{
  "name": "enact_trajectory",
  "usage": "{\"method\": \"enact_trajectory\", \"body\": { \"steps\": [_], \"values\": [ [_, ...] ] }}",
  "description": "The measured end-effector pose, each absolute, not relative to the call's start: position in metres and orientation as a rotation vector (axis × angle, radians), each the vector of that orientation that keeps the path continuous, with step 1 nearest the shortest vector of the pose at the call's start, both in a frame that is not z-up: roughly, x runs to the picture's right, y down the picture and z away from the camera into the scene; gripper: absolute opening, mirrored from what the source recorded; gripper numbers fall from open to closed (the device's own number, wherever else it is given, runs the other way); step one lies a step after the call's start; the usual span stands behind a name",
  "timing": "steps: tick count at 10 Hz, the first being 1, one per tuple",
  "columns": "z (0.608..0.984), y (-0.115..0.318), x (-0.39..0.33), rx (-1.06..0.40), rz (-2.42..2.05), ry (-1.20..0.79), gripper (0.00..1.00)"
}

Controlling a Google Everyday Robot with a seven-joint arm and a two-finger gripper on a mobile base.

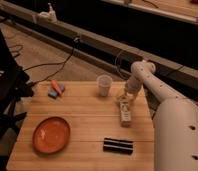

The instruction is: Stand the bottle upright

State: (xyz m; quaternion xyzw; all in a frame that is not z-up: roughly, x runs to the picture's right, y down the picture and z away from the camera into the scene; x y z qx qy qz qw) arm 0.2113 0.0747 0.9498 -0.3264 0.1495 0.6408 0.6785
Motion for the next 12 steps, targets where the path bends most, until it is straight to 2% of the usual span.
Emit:
{"method": "enact_trajectory", "body": {
  "steps": [2, 7, 12],
  "values": [
    [0.949, 0.077, 0.209, -0.740, 1.433, 0.335, 0.47],
    [0.946, 0.073, 0.200, -0.740, 1.408, 0.312, 0.02],
    [0.910, 0.034, 0.190, -0.709, 1.374, 0.199, 0.00]
  ]
}}
